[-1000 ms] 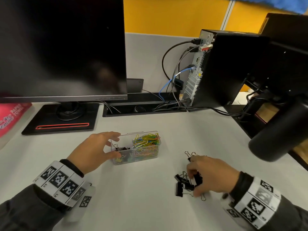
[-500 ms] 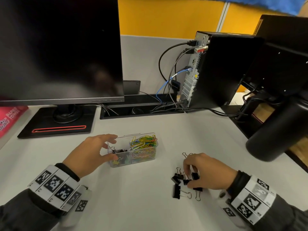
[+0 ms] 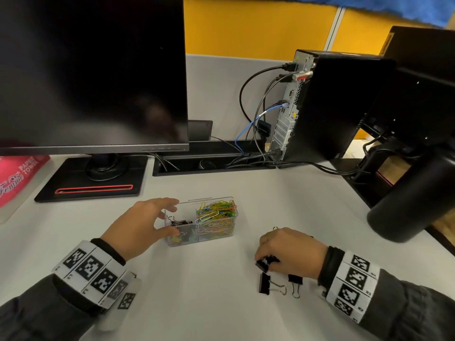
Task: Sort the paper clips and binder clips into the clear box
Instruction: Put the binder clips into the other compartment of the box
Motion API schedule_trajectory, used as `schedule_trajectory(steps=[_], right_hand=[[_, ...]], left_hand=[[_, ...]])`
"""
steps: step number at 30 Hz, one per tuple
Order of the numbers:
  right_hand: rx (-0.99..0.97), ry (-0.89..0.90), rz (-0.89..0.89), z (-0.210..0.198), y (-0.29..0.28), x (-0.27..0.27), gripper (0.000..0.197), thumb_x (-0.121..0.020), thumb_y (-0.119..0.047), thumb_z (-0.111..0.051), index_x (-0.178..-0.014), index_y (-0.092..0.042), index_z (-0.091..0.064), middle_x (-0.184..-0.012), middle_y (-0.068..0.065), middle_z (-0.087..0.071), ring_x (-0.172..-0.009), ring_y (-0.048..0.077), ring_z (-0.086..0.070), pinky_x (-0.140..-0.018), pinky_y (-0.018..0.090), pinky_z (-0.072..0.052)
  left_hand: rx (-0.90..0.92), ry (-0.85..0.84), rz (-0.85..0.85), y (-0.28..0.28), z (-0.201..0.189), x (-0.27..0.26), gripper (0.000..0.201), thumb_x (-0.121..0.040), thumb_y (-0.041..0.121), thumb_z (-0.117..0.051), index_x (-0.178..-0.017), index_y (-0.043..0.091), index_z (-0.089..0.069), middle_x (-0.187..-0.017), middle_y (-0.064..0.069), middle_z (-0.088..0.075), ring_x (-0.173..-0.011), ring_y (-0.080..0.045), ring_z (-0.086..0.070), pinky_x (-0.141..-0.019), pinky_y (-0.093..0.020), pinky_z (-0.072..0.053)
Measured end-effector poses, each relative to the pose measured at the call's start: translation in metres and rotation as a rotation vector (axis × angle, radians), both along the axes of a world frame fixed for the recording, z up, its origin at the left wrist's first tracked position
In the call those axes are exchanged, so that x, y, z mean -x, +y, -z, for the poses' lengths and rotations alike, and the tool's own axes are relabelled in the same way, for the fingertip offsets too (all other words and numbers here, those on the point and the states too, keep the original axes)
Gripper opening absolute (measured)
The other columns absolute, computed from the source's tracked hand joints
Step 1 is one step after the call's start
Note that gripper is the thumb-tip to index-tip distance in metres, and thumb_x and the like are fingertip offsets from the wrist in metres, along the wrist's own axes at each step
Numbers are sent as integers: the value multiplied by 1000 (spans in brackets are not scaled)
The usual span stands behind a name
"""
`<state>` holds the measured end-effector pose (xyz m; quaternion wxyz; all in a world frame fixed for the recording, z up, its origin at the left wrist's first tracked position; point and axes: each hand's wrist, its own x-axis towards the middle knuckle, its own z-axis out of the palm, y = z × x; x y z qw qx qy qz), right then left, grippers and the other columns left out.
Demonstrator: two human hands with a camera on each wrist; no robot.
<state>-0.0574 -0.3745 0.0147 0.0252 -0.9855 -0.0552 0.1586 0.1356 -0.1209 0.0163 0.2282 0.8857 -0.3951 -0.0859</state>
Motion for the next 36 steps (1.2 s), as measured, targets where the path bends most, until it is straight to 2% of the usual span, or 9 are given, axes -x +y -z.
schedule_trajectory(steps=[5,9,14,17,20,24,28,32,36], right_hand=[[0,-20,-21,0,1,-1,32,-91,-19,-49,-121,-25,-59,-114,-2,-59,-98,21,-56,-79,30,-46],[-134,-70,9,-4,-2,-3,30,-87,-20,-55,-116,-22,-63,-106,-3,-62,-80,8,-50,-74,20,-46],[-551,-173,143,-30,-4,-15,23,-76,-18,-73,-99,-19,-71,-90,-8,-68,-78,10,-65,-68,24,-57],[-831,-214,179,-51,7,-33,24,-74,-9,-77,-97,-16,-71,-86,-1,-71,-78,15,-66,-67,25,-56],[-944,-198,115,-67,26,-61,25,-74,-1,-75,-98,-9,-69,-83,-1,-69,-75,16,-62,-69,23,-54],[-898,-157,68,-75,54,-100,23,-76,-7,-76,-97,-10,-70,-87,-1,-70,-70,9,-62,-68,18,-52],[-739,-110,64,-68,69,-124,23,-76,-10,-75,-99,-12,-71,-92,2,-73,-71,9,-68,-74,26,-58],[-554,-203,60,-63,74,-128,23,-79,-13,-72,-103,-15,-70,-93,-1,-73,-70,7,-65,-69,16,-53],[-534,-292,72,-62,70,-124,23,-80,-13,-72,-103,-17,-69,-96,-1,-70,-76,10,-69,-73,24,-57]], left_hand=[[3,-2,0,0,-1,2,59,-80,31,-73,-133,32,-46,-116,19,-58,-96,-3,-57,-76,-15,-44],[8,-1,-3,0,-3,3,60,-80,31,-73,-134,31,-46,-119,15,-59,-98,-6,-57,-82,-21,-48],[2,1,-6,-1,-4,4,60,-81,32,-72,-134,30,-45,-120,15,-59,-99,-6,-56,-83,-21,-48],[-8,1,-7,-2,-5,5,60,-81,32,-72,-135,31,-44,-121,15,-58,-99,-5,-55,-83,-21,-47],[-3,5,-7,-2,-6,6,60,-81,31,-72,-135,30,-45,-121,14,-59,-99,-5,-56,-83,-21,-48],[5,19,-13,-1,-9,7,58,-81,31,-72,-133,30,-47,-120,14,-59,-100,-5,-56,-84,-24,-49],[9,15,2,0,-9,6,49,-80,33,-72,-124,32,-53,-118,15,-59,-98,-4,-57,-82,-26,-51],[4,29,-6,-1,-10,7,58,-81,33,-72,-133,30,-47,-119,15,-58,-100,-4,-56,-84,-27,-51],[-4,23,-5,-2,-9,6,61,-82,33,-71,-136,29,-44,-121,15,-58,-100,-4,-55,-85,-24,-50]])
